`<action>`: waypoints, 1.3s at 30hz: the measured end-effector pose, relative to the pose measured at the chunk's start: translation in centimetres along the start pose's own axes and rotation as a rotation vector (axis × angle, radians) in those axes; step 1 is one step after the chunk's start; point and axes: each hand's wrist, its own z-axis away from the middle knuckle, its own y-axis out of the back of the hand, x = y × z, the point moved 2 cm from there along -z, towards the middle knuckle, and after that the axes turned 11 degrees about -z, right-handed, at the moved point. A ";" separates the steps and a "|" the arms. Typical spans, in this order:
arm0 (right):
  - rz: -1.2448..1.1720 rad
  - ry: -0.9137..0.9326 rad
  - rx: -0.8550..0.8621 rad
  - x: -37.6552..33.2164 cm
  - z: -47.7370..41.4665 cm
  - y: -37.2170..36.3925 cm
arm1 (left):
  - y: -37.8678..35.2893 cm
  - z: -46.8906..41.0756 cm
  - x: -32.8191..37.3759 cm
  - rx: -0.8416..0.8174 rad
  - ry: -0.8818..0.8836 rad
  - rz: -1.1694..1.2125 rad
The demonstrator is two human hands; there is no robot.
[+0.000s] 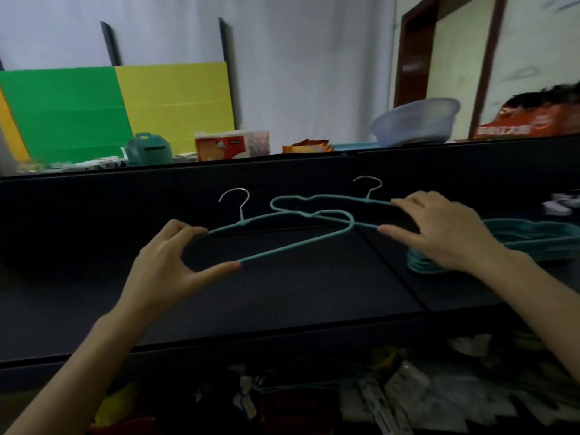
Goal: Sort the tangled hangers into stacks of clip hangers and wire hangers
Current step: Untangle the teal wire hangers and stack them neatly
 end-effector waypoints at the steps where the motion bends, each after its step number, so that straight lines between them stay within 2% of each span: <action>1: 0.018 -0.022 0.015 1.7 0.5 0.7 | -0.4 -0.4 1.9 0.002 -0.027 0.013; 11: 0.003 -0.270 -0.009 21.7 5.4 7.2 | -8.2 -4.5 22.5 -0.077 -0.217 0.042; 16: -0.043 -0.250 0.009 27.7 7.1 8.7 | -12.9 -6.1 31.3 -0.119 -0.235 0.026; 20: -0.061 -0.190 0.003 30.6 7.6 8.8 | -16.2 -7.4 35.5 -0.135 -0.225 -0.004; 29: -0.083 -0.055 -0.061 32.6 7.5 6.7 | -19.0 -8.7 37.0 -0.234 -0.149 -0.074; 33: -0.084 0.025 -0.140 32.1 6.4 5.1 | -18.7 -9.1 36.5 -0.414 -0.108 -0.063; 36: -0.088 0.105 -0.193 31.5 5.6 3.7 | -17.4 -8.5 34.0 -0.537 -0.077 0.086; 39: -0.100 0.160 -0.245 30.7 4.6 2.2 | -16.5 -7.7 31.1 -0.648 0.023 0.403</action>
